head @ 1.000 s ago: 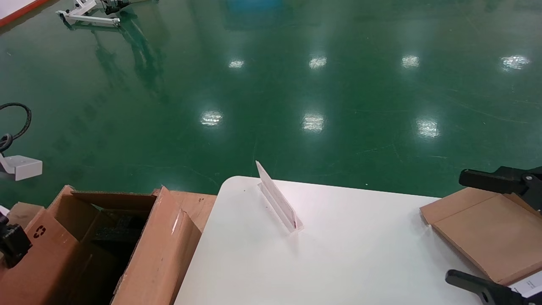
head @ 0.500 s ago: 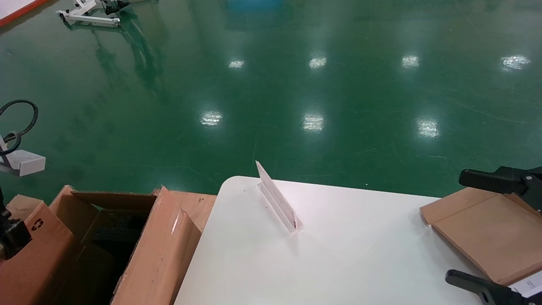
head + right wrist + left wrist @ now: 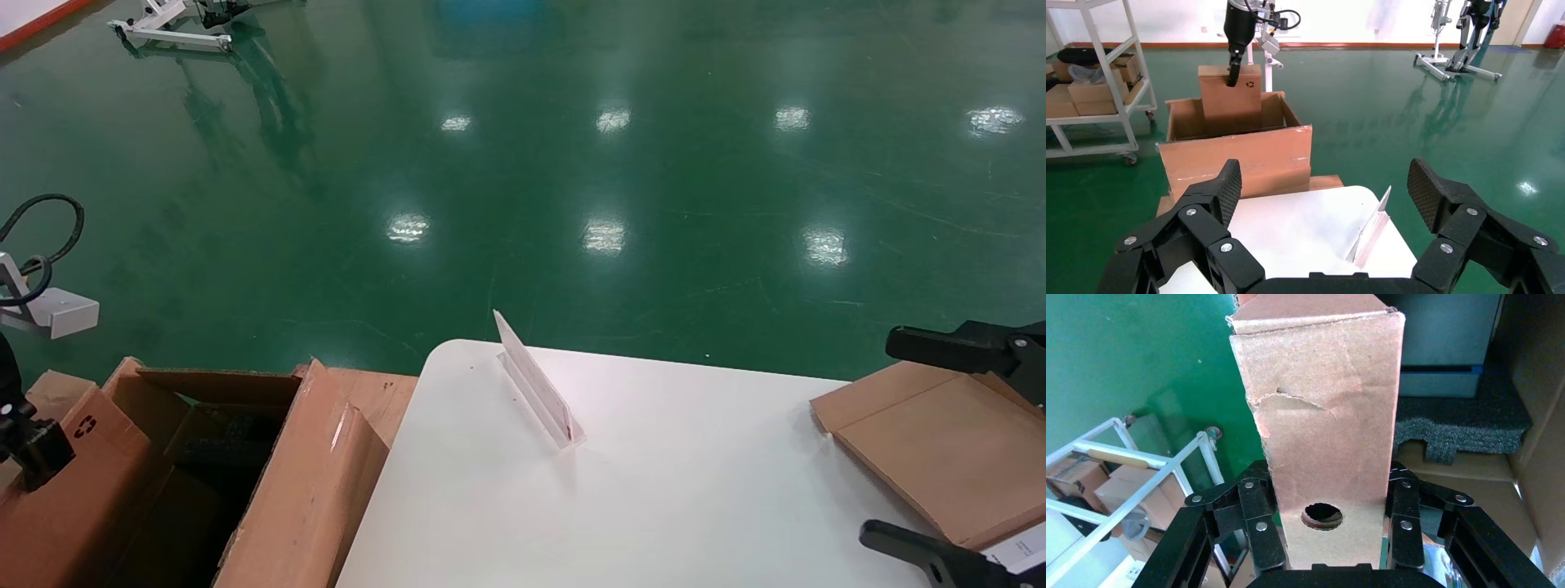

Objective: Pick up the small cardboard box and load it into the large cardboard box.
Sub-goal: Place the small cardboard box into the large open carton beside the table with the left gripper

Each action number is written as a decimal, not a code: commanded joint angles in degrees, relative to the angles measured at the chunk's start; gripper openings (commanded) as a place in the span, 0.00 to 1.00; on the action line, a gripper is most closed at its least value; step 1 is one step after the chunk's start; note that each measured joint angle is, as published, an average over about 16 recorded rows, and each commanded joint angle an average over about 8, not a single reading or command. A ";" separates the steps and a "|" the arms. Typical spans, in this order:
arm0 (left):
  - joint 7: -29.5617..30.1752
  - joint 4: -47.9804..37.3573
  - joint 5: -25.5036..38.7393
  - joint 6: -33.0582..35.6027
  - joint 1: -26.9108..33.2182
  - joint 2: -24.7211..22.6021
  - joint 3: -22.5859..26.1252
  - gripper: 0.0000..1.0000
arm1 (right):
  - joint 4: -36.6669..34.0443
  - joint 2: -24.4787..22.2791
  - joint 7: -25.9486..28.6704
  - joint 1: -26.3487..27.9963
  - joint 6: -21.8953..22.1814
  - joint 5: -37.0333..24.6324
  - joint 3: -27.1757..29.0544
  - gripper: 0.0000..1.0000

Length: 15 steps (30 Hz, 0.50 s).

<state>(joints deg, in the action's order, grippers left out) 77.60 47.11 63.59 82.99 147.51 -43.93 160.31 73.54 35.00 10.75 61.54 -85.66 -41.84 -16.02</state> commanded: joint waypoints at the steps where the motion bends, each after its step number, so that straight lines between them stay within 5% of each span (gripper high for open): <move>1: 0.09 0.23 0.11 -0.42 -0.05 0.14 -0.04 0.00 | 0.00 0.00 0.00 0.00 0.00 0.00 0.00 1.00; 15: 1.84 1.59 1.60 -4.24 -2.61 1.62 0.14 0.00 | 0.00 0.00 0.00 0.00 0.00 0.00 0.00 1.00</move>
<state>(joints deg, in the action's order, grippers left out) 79.45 48.65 65.10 78.80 144.85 -42.38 160.41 73.54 35.00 10.75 61.54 -85.66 -41.84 -16.02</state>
